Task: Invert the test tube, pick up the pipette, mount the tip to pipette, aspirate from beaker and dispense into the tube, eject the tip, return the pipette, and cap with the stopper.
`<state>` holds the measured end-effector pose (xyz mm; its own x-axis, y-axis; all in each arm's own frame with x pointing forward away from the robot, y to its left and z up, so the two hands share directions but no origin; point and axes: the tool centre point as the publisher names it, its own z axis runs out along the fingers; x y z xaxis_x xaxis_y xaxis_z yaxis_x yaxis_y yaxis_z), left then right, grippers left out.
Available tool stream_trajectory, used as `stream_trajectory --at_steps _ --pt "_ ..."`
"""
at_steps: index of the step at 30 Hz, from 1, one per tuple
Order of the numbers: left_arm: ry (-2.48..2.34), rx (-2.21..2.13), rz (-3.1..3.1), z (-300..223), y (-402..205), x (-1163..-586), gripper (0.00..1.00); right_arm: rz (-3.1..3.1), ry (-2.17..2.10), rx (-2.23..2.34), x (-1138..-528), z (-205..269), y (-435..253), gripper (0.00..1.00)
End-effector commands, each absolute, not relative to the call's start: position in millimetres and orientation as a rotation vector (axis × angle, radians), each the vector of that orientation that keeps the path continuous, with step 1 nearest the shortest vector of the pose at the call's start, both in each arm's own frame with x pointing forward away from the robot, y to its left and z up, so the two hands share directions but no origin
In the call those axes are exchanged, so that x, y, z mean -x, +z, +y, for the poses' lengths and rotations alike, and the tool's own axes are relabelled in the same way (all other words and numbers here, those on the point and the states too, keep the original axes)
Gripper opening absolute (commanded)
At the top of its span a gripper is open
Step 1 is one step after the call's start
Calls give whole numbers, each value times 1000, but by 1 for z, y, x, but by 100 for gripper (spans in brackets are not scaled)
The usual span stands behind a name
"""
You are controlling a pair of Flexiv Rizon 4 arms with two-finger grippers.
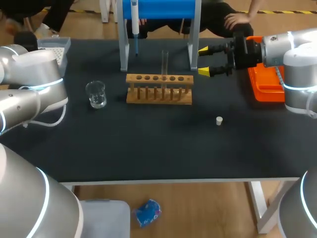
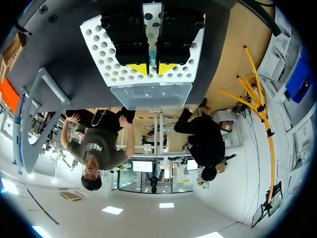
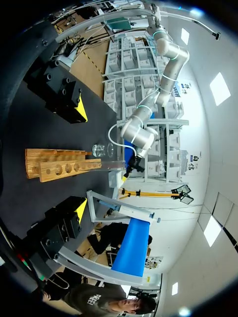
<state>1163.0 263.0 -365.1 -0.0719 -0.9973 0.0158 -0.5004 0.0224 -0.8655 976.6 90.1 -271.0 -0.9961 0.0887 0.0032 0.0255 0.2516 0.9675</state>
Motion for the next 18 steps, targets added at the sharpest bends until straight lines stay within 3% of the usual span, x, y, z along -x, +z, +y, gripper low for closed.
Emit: stream_trajectory --at_steps 1,18 --pt "-961 1549 1652 263 -363 -1163 0 2445 1887 -111 -976 90 -271 100" --pt "-951 1503 1653 260 -338 -1157 0 2445 1887 -111 -976 90 -271 100"
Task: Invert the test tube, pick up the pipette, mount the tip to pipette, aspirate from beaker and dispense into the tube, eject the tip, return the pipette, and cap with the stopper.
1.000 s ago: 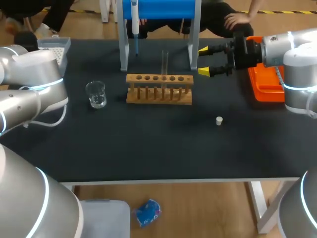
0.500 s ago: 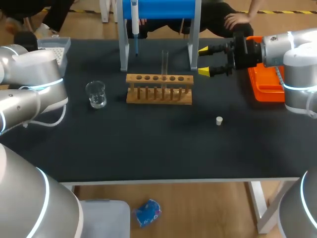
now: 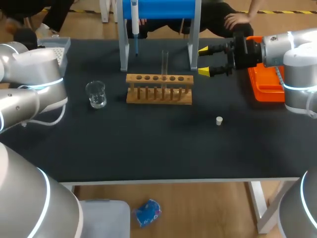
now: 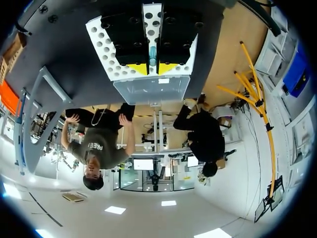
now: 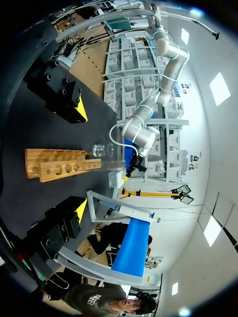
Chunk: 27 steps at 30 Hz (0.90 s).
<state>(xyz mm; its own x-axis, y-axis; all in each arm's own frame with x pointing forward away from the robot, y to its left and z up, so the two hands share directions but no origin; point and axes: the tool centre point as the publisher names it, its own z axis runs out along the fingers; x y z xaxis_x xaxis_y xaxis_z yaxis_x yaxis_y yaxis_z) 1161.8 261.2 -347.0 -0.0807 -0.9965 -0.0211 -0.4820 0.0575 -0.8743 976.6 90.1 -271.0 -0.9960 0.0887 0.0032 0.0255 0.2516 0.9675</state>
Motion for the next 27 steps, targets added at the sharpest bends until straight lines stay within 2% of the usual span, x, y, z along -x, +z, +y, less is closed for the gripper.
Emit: stream_trajectory --at_steps 1,19,27 --pt "-951 1501 1652 260 -336 -1157 0 2445 1887 -111 -976 90 -271 100" --pt "-956 1435 1653 254 -298 -1147 0 2445 1887 -111 -976 90 -271 100" --pt "-1137 1280 1777 230 -262 -1127 0 2445 1887 -111 -976 90 -271 100"
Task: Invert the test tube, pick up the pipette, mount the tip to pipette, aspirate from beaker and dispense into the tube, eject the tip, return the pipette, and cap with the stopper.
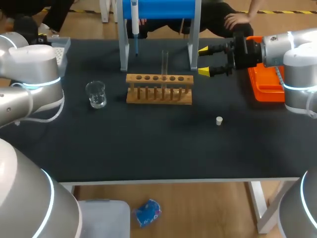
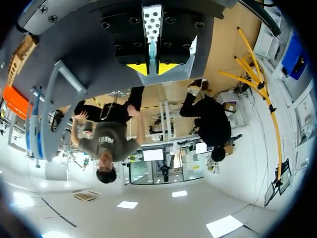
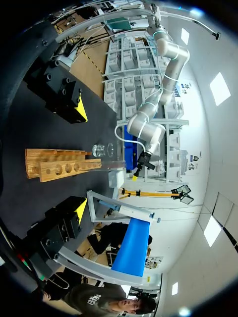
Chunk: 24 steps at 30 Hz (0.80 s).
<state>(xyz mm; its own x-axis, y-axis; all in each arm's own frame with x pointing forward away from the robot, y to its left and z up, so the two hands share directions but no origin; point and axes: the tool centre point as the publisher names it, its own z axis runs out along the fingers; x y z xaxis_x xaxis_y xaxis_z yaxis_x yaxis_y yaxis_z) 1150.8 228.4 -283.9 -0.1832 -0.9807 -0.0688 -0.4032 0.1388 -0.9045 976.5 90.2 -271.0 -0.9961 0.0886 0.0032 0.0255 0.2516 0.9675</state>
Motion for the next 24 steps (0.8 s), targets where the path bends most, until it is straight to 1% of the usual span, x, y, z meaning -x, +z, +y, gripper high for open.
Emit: stream_trajectory --at_steps 1,21,24 --pt "-1154 1246 1800 226 -257 -1124 0 2445 1887 -111 -976 90 -271 100" --pt "-1154 1246 1800 226 -257 -1124 0 2445 1887 -111 -976 90 -271 100" --pt "-1179 1157 1862 213 -251 -1121 0 2445 1887 -111 -976 90 -271 100"
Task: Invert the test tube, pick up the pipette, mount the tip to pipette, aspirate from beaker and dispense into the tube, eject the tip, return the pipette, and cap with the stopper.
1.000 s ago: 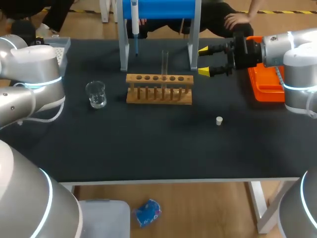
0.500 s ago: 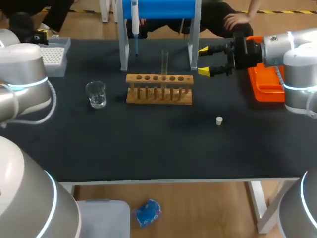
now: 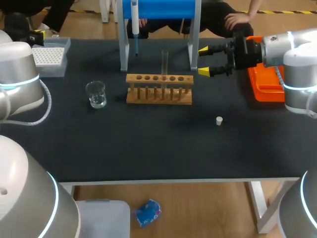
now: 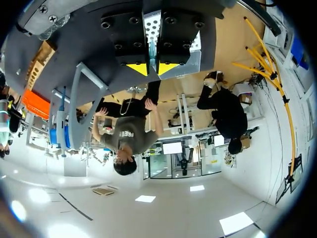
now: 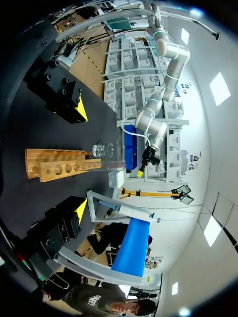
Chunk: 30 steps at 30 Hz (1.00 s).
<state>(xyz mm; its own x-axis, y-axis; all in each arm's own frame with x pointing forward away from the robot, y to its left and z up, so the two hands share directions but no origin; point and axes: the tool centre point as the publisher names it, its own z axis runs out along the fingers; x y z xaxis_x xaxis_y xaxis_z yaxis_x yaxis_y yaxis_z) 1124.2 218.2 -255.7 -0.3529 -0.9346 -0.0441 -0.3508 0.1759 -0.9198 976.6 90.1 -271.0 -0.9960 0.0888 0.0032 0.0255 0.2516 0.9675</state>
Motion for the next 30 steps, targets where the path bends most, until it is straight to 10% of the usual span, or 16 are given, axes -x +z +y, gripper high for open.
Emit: stream_trajectory --at_steps 1,30 --pt "-1187 1138 1881 209 -248 -1117 0 2445 1887 -111 -976 90 -271 100" --pt "-1281 809 2087 146 -215 -1057 0 2385 2112 -44 -887 84 -257 100"
